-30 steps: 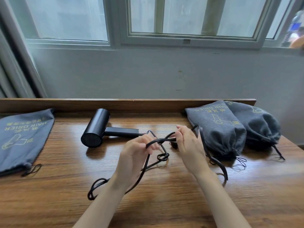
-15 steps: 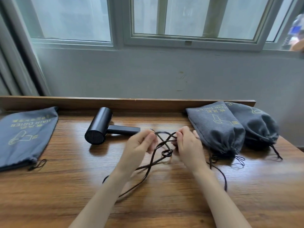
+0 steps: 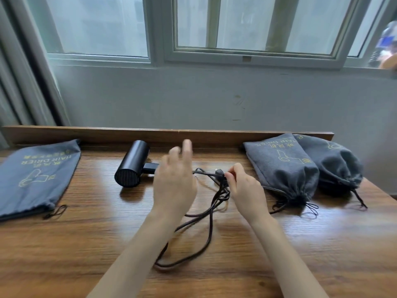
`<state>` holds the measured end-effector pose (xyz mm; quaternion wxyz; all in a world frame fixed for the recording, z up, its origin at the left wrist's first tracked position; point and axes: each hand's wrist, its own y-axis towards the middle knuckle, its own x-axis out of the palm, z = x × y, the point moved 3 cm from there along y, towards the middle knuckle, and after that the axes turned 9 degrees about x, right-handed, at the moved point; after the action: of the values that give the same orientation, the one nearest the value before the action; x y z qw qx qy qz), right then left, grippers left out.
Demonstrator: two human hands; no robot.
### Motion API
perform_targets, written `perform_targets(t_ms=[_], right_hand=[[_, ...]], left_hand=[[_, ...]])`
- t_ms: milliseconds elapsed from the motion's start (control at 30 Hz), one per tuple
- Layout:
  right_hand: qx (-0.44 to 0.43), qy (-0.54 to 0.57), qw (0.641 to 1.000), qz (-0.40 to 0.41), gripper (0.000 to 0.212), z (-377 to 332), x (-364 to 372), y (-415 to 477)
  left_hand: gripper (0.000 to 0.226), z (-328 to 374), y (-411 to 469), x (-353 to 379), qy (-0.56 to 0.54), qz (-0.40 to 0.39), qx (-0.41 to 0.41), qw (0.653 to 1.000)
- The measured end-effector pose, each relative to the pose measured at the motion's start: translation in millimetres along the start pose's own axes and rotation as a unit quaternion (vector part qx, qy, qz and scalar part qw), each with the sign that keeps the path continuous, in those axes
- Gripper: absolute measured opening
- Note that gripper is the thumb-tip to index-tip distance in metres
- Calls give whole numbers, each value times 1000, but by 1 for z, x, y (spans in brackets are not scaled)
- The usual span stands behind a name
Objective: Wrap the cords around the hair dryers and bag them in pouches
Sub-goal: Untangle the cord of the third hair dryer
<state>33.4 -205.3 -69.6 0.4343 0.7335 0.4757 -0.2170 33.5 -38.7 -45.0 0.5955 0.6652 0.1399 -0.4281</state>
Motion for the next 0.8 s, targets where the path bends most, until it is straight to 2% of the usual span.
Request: perform_targets(t_ms=[33,100,133,200,267,333,400,467,533,600,667,700,733,800], right_hand=[[-4,-1,1000,-3,17,-3,-1,0],[-9,9,1000,-13,17,-8,-4,-2],[-8,25,999,-21,16,-10,-6,-3],[0,42,999,-31,15,-11,-8,-5],[28,18,999,-31,14,-4,-11,-5],[81,-4,996,-24,17,14,-16,0],[132,28,990,-28,20,32,-20,5],[156,92,982,-44,19,39,-21,9],[164,151,973,-52,19,35,-20,10],[148,186,970,-41,18,27,-20,8],[108,189,975,-41,18,18,-19,4],[83,186,978,-46,17,13,-18,2],[55,184,980,-50,16,7,-16,0],[19,172,984,-52,19,-1,-13,-2]], left_hand=[[63,13,1,2,56,10,61,997],[44,38,1,11,97,9,168,981],[28,45,1,14,88,-1,180,980],[29,49,0,16,33,-33,166,985],[24,42,-3,12,-52,-40,134,989],[10,23,-3,2,-196,-2,34,980],[15,-2,1,-7,-336,66,-94,935],[19,-17,0,-6,-380,79,-151,909],[19,-21,-5,2,-342,62,-167,923],[16,-17,-13,11,-185,22,-123,975],[44,-4,-15,22,-42,-4,-25,999],[53,5,-13,28,-26,6,31,999],[50,17,-11,30,-48,4,82,995],[26,39,-5,28,-89,5,158,983]])
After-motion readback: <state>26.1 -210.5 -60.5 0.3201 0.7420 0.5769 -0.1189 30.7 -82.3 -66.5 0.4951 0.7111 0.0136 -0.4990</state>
